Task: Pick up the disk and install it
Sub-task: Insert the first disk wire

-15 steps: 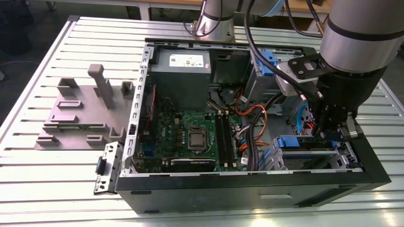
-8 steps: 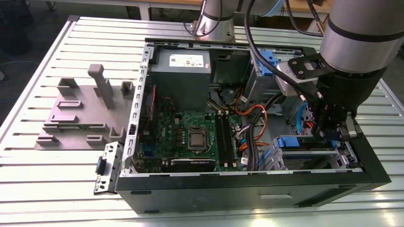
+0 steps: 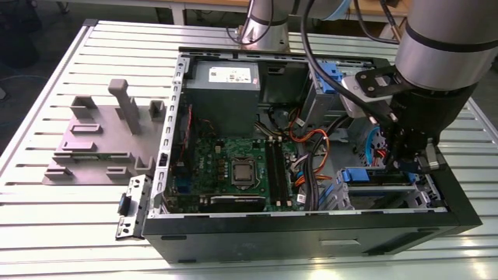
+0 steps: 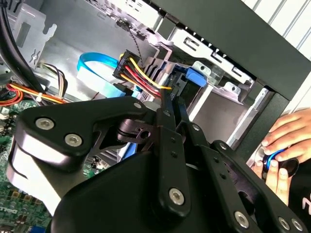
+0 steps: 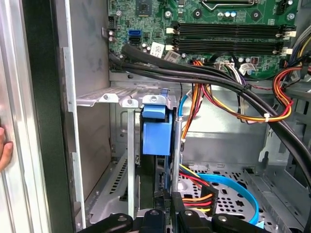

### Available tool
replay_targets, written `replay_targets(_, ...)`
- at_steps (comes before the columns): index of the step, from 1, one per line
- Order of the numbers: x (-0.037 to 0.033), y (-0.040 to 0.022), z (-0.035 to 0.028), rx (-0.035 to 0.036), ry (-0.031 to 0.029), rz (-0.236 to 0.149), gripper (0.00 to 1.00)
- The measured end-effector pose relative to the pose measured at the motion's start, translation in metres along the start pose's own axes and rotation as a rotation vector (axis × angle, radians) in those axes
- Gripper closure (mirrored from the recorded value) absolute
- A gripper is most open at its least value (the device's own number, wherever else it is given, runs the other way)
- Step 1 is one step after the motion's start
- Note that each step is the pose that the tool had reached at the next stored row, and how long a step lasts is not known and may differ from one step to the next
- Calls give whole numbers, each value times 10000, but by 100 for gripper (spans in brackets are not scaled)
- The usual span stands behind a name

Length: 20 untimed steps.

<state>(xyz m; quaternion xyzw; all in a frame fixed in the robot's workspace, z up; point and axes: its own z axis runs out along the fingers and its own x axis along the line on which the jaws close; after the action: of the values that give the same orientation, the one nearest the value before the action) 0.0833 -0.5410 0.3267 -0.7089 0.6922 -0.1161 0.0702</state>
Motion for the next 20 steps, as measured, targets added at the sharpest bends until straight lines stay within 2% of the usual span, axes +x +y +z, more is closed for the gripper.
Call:
replay_targets(2, 1, -1, 0, -21, -6, 54, 83)
replay_targets(3, 2, -1, 0, -31, -50, 75, 83)
replay_targets(5, 9, -3, 2, -51, -333, 151, 83)
replay_targets(6, 14, -4, 2, -64, -448, 182, 83)
replay_targets(7, 20, -5, 3, -78, -506, 197, 83)
replay_targets(15, 25, -16, -8, -147, -518, 198, 83)
replay_targets(20, 27, -17, -11, -159, -513, 196, 83)
